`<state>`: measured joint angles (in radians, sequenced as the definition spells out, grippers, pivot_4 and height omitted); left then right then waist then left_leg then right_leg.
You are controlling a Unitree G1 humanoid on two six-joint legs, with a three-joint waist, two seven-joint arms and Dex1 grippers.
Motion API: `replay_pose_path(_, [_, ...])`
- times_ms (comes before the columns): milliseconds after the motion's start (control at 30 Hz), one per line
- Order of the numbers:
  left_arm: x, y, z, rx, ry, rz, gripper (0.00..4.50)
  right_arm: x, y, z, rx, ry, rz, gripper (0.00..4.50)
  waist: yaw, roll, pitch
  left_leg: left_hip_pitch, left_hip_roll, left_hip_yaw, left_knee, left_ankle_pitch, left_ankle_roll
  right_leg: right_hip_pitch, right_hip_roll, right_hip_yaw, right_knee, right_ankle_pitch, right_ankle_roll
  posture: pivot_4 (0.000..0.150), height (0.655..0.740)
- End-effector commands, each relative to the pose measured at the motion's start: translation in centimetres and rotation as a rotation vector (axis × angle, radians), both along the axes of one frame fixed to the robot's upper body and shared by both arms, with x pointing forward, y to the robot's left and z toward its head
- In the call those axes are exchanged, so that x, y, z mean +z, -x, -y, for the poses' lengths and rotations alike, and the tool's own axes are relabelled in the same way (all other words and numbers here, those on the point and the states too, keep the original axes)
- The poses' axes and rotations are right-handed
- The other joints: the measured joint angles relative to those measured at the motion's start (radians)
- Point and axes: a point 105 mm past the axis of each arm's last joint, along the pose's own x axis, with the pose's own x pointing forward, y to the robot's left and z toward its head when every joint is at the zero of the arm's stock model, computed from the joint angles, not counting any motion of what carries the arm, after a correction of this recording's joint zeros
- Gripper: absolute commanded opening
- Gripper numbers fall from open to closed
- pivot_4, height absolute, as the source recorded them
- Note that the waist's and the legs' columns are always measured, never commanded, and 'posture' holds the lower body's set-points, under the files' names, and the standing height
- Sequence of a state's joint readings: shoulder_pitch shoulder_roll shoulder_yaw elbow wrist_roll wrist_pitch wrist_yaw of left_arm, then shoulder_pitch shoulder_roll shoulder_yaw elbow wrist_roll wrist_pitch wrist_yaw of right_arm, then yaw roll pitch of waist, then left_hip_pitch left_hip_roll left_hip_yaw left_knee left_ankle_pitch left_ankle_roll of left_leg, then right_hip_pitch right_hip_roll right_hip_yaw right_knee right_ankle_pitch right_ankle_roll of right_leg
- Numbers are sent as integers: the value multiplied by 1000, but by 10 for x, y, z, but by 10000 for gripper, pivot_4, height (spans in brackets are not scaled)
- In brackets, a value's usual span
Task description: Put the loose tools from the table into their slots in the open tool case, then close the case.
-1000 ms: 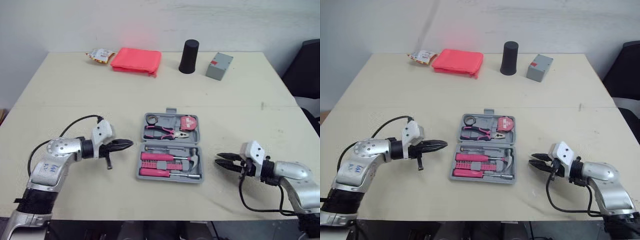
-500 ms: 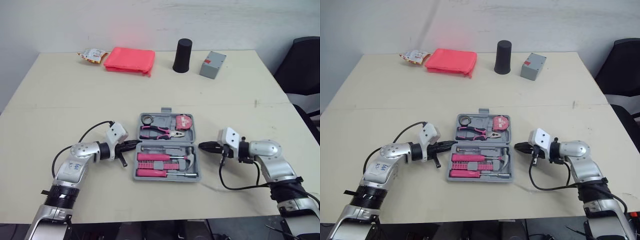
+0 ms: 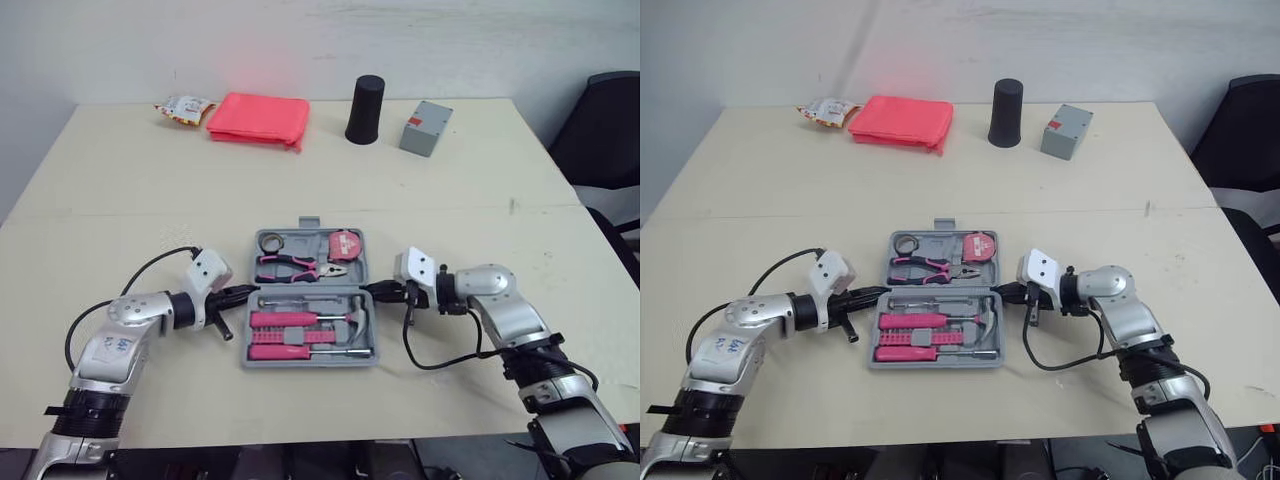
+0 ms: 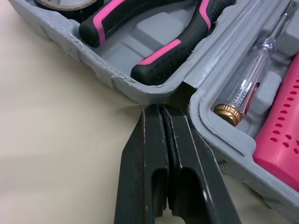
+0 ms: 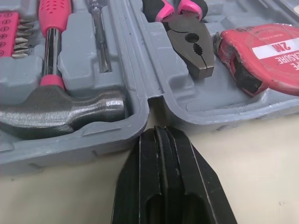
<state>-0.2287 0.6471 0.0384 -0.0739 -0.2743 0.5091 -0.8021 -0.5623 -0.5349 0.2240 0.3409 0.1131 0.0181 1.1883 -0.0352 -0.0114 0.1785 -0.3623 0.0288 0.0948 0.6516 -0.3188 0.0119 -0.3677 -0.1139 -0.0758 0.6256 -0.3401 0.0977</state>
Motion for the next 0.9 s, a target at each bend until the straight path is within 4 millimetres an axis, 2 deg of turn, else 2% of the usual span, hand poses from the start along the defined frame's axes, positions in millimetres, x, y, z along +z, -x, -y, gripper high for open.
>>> replay_pose_path(33, [-1,12,-29,60,-19,-12,0,6,-1,10,6,50,47,777,-2,0,0,-1,0,0,0,0,0,-2,0,0,0,0,0,1500,7400])
replay_pose_path(100, [1,18,-46,100,-18,-4,0,10,-2,19,-8,47,54,777,-2,0,0,-6,0,0,1,0,0,-7,0,0,2,0,0,1500,7400])
replay_pose_path(233, [19,32,-73,146,74,68,0,26,-3,38,-72,-19,67,777,1,1,1,-7,0,0,1,0,0,-8,-1,-1,1,0,0,1500,7400])
replay_pose_path(267, [22,33,-77,154,66,81,0,30,-2,40,-86,-48,47,3452,3,1,1,-8,0,0,2,0,0,-8,-1,-1,0,0,0,1500,7400])
replay_pose_path(333, [30,35,-75,133,49,104,5331,33,9,43,-74,-65,-65,9137,9,1,1,-9,0,0,2,0,0,-8,-2,-1,-1,0,0,1500,7400])
replay_pose_path(367, [37,32,-75,146,45,135,8119,44,9,40,-49,-76,17,13717,10,1,1,-9,0,-1,2,0,0,-8,-2,-1,-1,0,-1,1500,7400])
replay_pose_path(433, [61,20,-69,206,71,175,16064,67,7,32,-126,-181,-28,22848,11,2,1,-9,-1,-1,2,0,0,-8,-3,-1,-1,0,-1,1500,7400])
replay_pose_path(533, [86,20,-36,116,173,69,28178,77,11,21,-246,-224,-235,36823,11,2,2,-10,-1,-2,2,0,0,-9,-3,-2,-1,1,-2,1500,7400])
replay_pose_path(600, [95,16,-25,103,204,45,34647,78,13,17,-292,-211,-309,44202,9,2,2,-10,-1,-3,2,0,0,-9,-3,-2,-1,1,-2,1500,7400])
replay_pose_path(667, [93,6,-21,161,186,-31,44575,77,15,7,-343,-134,-414,45000,8,2,2,-10,0,-3,0,0,0,-9,-3,-2,1,1,-2,1500,7400])
replay_pose_path(767, [87,-13,-25,292,109,-58,44575,84,12,-7,-409,-163,-516,45000,1,2,2,-10,-1,-2,-1,0,0,-9,-2,-2,1,1,-2,1500,7400])
replay_pose_path(900, [70,-18,-18,330,44,-145,44575,77,8,-13,-534,-90,-571,45000,7,2,2,-12,-1,-1,0,2,0,-12,0,-1,2,1,-2,1500,7400])
